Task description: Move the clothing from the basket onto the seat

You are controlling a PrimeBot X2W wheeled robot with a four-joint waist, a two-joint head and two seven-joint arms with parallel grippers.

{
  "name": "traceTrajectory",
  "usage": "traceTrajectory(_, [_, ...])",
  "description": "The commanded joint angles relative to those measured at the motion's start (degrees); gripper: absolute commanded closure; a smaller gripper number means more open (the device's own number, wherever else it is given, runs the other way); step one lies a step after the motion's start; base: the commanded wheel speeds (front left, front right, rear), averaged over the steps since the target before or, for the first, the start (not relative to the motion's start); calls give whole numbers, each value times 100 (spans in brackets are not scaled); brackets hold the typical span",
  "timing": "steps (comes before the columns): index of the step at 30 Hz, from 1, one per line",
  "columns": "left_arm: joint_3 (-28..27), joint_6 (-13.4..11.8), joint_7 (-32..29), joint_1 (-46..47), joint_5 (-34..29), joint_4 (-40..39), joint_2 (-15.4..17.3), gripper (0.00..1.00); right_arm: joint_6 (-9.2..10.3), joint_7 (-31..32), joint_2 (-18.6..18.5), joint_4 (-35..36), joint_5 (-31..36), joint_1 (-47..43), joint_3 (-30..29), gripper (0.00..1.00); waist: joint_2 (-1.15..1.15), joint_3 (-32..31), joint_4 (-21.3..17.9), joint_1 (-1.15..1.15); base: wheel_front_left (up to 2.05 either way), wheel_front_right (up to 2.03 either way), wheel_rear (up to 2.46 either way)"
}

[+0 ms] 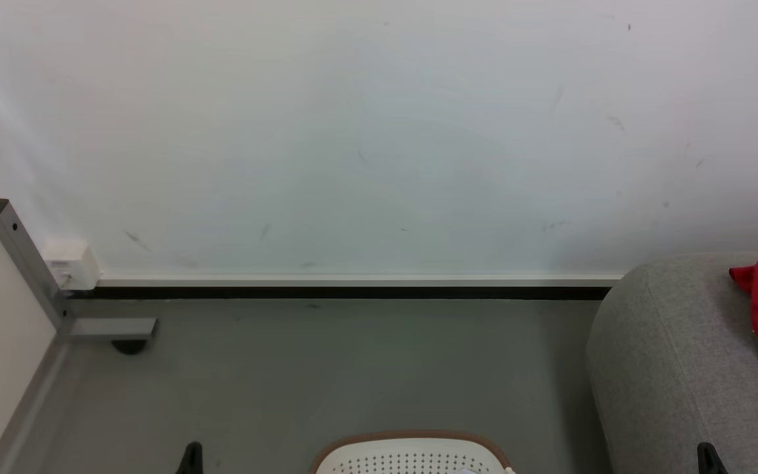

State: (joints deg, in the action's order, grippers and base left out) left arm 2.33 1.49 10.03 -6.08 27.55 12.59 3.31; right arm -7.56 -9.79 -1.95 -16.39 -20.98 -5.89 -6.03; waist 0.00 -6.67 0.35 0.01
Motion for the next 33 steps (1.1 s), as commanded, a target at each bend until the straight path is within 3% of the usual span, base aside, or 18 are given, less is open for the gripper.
traceTrajectory(1, [-57, 9, -59, 179, 297, -113, 17, 100, 2, 57, -60, 109, -288, 187, -6, 100, 0, 10, -1, 0, 0, 0, 0])
traceTrajectory(33, [-391, 32, -696, 589, 2795, -275, -3, 100, 6, 683, -97, 144, -3056, 676, -15, 100, 0, 199, -12, -1, 0, 0, 0])
